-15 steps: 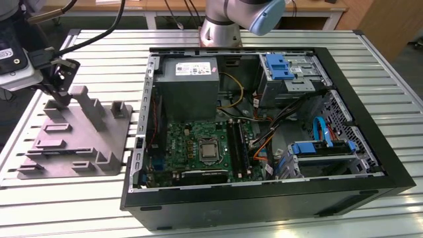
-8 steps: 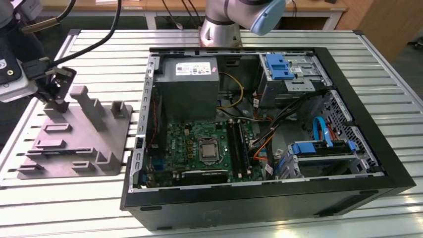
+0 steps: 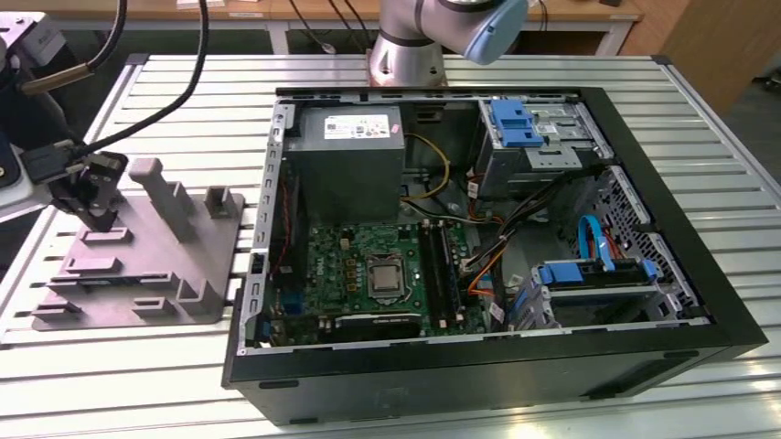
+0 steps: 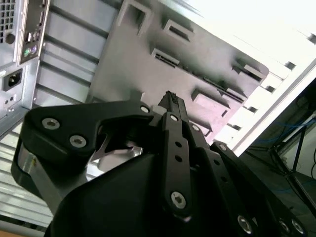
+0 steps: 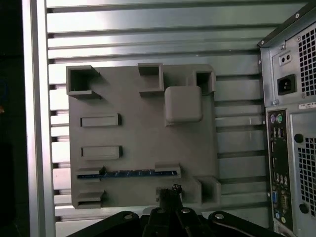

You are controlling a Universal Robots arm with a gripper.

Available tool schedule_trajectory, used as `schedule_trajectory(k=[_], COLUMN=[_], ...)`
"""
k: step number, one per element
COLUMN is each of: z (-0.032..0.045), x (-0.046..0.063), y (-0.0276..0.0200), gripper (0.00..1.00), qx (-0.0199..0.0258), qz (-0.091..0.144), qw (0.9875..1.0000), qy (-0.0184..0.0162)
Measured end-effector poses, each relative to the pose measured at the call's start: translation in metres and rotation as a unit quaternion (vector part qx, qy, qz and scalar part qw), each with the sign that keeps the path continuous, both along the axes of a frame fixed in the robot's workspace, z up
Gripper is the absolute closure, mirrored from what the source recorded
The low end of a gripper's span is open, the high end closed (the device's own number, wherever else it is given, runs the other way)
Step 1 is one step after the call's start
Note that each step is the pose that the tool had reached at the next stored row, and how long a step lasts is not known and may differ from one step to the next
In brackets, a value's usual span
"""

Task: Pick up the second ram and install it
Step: 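Reach for the second ram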

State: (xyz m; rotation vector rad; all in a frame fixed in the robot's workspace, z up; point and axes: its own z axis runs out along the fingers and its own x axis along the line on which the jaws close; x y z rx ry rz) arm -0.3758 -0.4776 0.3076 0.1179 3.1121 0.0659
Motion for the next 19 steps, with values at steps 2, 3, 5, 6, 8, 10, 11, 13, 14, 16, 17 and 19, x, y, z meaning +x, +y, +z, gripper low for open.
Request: schedule_trajectory(k=[2,3,5,6,8,10,11,13,14,16,17,19], z=[-0.0035,-0.005,-0.0075,-0.0084,-0.0103,-0.0125,-0.0144,-0.0181,-0.0199,-0.0235,-0.0253,-0.029], x=[-0.002,-0.003,-0.004,-0.004,-0.005,-0.006,-0.007,-0.008,-0.008,-0.009,-0.009,-0.009], y=[-0.0007,-0.0008,-0.0009,-0.0008,-0.0009,-0.0011,-0.0015,-0.0022,-0.0025,-0.0032,-0.0034,-0.0038], gripper=[0.9,0.9,0.9,0.9,0.9,0.9,0.9,0.9,0.9,0.9,0.9,0.9], qx=[0.0001,0.0001,0.0001,0.0001,0.0001,0.0,0.0,-0.0001,-0.0002,-0.0003,-0.0004,-0.0006], qz=[0.0,0.0,0.0,0.0,0.0,0.0,0.001,0.006,0.008,0.013,0.017,0.024], qw=[1.0,1.0,1.0,0.9999,0.9998,0.9997,0.9997,0.9996,0.9996,0.9995,0.9994,0.9992], qy=[0.0003,0.0017,0.0075,0.011,0.0188,0.0251,0.0262,0.0281,0.0286,0.0293,0.0298,0.0304])
